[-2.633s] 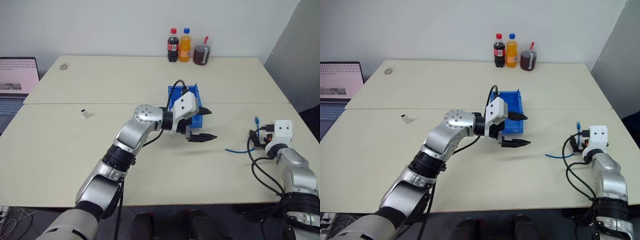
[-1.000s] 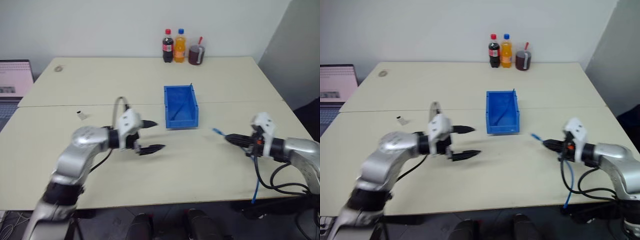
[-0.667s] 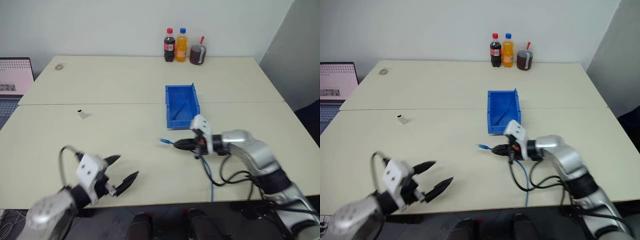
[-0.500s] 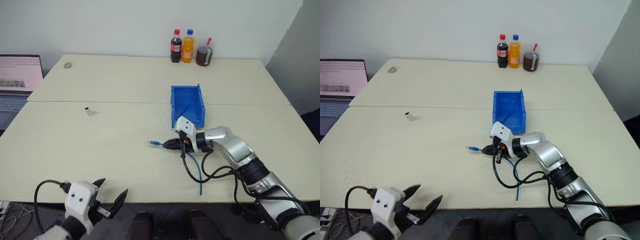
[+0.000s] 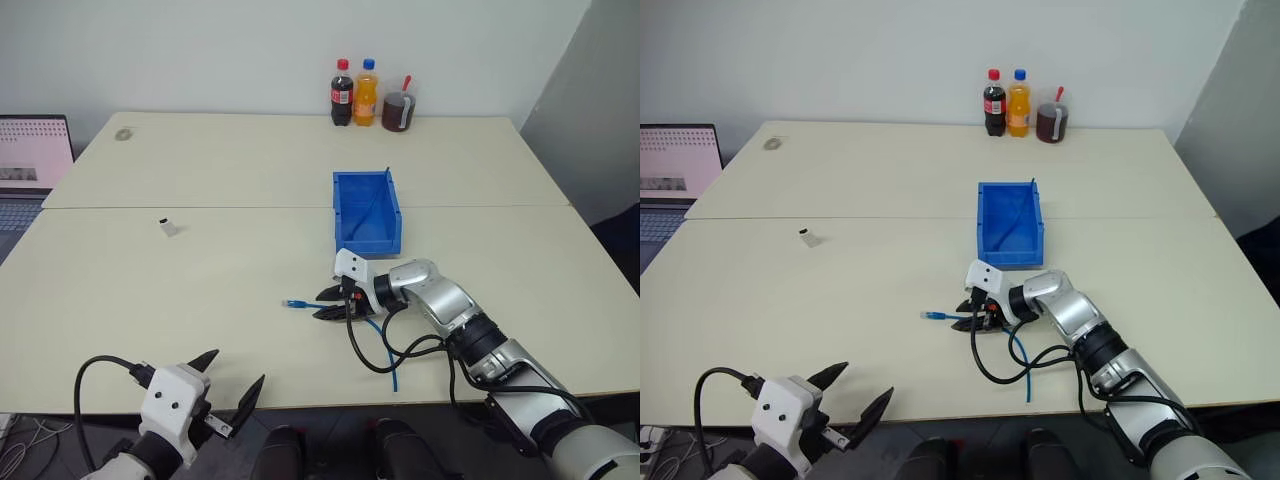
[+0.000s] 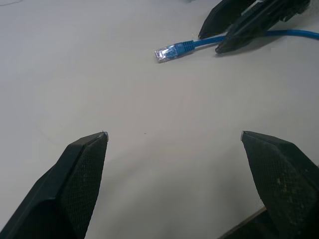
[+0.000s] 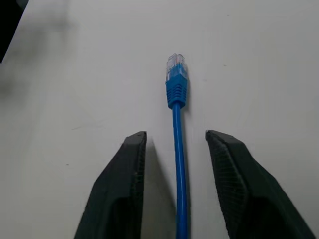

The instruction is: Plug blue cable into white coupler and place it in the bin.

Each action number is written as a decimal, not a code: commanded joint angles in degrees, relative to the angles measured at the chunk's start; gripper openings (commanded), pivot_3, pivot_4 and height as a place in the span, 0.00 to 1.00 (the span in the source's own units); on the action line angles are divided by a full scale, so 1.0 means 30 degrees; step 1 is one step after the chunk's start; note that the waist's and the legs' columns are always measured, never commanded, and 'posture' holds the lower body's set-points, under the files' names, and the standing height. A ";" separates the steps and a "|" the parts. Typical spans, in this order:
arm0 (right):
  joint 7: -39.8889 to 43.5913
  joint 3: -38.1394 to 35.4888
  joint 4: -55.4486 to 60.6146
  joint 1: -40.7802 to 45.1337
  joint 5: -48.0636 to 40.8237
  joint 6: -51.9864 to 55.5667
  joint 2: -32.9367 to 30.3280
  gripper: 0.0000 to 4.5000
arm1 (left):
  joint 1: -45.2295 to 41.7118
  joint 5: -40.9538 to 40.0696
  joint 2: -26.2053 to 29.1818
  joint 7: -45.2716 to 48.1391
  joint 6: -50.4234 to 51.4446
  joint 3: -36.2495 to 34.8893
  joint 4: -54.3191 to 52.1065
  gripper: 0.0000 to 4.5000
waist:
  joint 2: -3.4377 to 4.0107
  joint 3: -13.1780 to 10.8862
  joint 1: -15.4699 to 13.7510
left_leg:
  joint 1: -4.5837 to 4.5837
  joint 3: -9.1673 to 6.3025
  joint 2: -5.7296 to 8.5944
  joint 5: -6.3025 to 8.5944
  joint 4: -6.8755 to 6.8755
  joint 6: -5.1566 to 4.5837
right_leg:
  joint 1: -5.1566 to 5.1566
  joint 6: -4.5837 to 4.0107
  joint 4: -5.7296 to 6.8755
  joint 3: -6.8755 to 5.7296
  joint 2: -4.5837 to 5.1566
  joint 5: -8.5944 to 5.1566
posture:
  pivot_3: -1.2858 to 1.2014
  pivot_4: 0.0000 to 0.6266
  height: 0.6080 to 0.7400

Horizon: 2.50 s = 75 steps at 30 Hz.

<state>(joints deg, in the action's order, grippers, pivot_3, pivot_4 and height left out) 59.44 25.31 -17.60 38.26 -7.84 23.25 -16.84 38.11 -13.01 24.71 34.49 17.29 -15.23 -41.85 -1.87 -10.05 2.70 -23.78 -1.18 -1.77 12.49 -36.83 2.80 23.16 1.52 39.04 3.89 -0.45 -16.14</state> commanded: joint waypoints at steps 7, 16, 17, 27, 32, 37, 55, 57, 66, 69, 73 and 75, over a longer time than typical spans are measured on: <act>-0.2349 -0.5486 1.1948 -0.5445 -0.3971 0.6190 -0.3012 0.91 | -0.8920 -0.0203 0.5790 0.5623 -0.2100 0.1570 0.7684 1.00 | 0.0033 -0.0016 -0.0294 | -0.0027 -0.0017 0.0012 0.0000 0.0005 0.0002 | 0.0012 0.0116 0.0025 -0.0027 -0.0007 0.0064 | 0.52 0.24 1.00; -0.3192 -0.7147 1.6625 -0.8973 -0.5579 0.7377 -0.5345 0.91 | -1.8381 0.1674 0.5894 1.1547 -0.7949 0.6701 1.8810 1.00 | 0.0011 -0.0004 -0.0227 | -0.0038 -0.0011 0.0005 0.0001 0.0040 0.0000 | 0.0020 0.0111 -0.0009 -0.0042 -0.0028 0.0060 | 0.52 0.24 1.00; -0.3475 -0.7358 1.6755 -0.9166 -0.5650 0.7481 -0.5435 0.91 | -1.9366 0.1813 0.5647 1.2190 -0.8351 0.7169 1.9982 1.00 | 0.0017 -0.0005 -0.0252 | -0.0033 -0.0001 -0.0004 0.0001 0.0038 0.0000 | 0.0016 0.0113 -0.0009 -0.0027 -0.0035 0.0062 | 0.52 0.24 1.00; -0.5649 -0.8508 1.7657 -1.0413 -0.5888 0.8011 -0.5869 0.91 | -2.4805 0.3869 0.3795 1.5195 -1.2964 0.9741 2.8024 1.00 | 0.0003 0.0023 -0.0407 | -0.0047 -0.0017 0.0023 0.0000 -0.0014 -0.0002 | -0.0012 0.0145 -0.0005 -0.0026 -0.0036 0.0079 | 0.52 0.24 1.00; -0.6555 -0.8739 1.7827 -1.0825 -0.6009 0.8041 -0.5922 0.92 | -2.5886 0.4256 0.3464 1.5922 -1.4000 1.0056 3.0408 0.89 | 0.0065 0.0111 -0.0385 | -0.0029 -0.0028 0.0029 -0.0002 -0.0023 -0.0005 | -0.0033 0.0154 0.0005 -0.0036 -0.0033 0.0084 | 0.52 0.24 1.00; -0.6992 -0.9002 1.8192 -1.1237 -0.6356 0.8185 -0.6124 0.92 | -2.6198 0.4241 0.3466 1.6346 -1.3891 1.0047 3.1416 0.68 | 0.0144 0.0184 -0.0347 | -0.0016 -0.0036 0.0026 -0.0005 -0.0030 -0.0010 | -0.0045 0.0163 0.0014 -0.0036 -0.0041 0.0089 | 0.52 0.24 1.00; -0.7315 -0.8293 1.7559 -0.9789 -0.6645 0.8219 -0.6172 0.92 | -2.4672 0.3664 0.3821 1.6245 -1.1888 0.9599 2.9685 0.05 | 0.0261 0.0311 -0.0253 | 0.0109 -0.0037 0.0001 -0.0004 -0.0013 -0.0011 | -0.0165 0.0152 -0.0002 -0.0019 -0.0069 0.0083 | 0.52 0.24 1.00; -0.7022 -0.8440 1.7848 -0.9592 -0.7457 0.8506 -0.5965 0.92 | -2.4619 0.2324 0.3515 1.6017 -0.7565 0.9037 2.7926 0.05 | 0.0262 0.0310 -0.0251 | 0.0136 -0.0037 0.0000 -0.0001 -0.0001 -0.0014 | -0.0193 0.0140 -0.0010 -0.0018 -0.0069 0.0073 | 0.52 0.24 1.00; -0.8446 -1.1228 1.8938 -0.8973 -1.9587 1.4573 -0.4655 0.92 | -2.2506 -0.9131 0.2295 1.2172 1.6904 0.5544 1.2672 0.05 | 0.0169 0.0229 -0.0161 | -0.0055 -0.0111 -0.0091 0.0000 -0.0018 -0.0014 | -0.0068 0.0156 -0.0018 -0.0067 -0.0032 0.0063 | 0.52 0.24 1.00; -0.9881 -1.1563 1.8221 -0.9018 -2.1641 1.5094 -0.4710 0.92 | -2.2586 -1.2075 0.0121 0.9651 2.2224 0.2683 1.0858 0.05 | 0.0138 0.0203 -0.0206 | -0.0060 -0.0104 -0.0013 0.0003 -0.0018 -0.0019 | -0.0063 0.0173 -0.0019 -0.0071 -0.0027 0.0053 | 0.52 0.24 1.00; -1.1470 -1.1646 1.7281 -0.9209 -2.3601 1.4994 -0.4992 0.92 | -2.2303 -1.7264 -0.2074 0.5036 2.5069 -0.0182 1.0750 0.05 | 0.0117 0.0189 -0.0165 | -0.0034 -0.0099 0.0007 0.0004 -0.0026 -0.0022 | -0.0062 0.0176 -0.0005 -0.0071 -0.0046 0.0053 | 0.52 0.24 1.00; -1.2834 -1.1706 1.6595 -0.8938 -2.5188 1.4509 -0.4711 0.92 | -2.1726 -2.0199 -0.2086 0.2813 2.5069 -0.0316 1.0804 0.05 | 0.0118 0.0190 0.0039 | -0.0019 -0.0099 -0.0022 0.0004 -0.0021 -0.0022 | -0.0058 0.0176 0.0008 -0.0050 -0.0072 0.0054 | 0.52 0.24 1.00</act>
<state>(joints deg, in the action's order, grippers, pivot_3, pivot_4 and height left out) 23.98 -8.39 32.75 10.42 -78.13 68.74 -31.58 -28.13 -65.03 18.57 48.40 91.67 -14.71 -8.46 -1.51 -9.48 2.82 -23.82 -1.48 -1.86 12.50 -36.86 2.74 22.99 2.05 39.07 3.78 -0.68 -15.98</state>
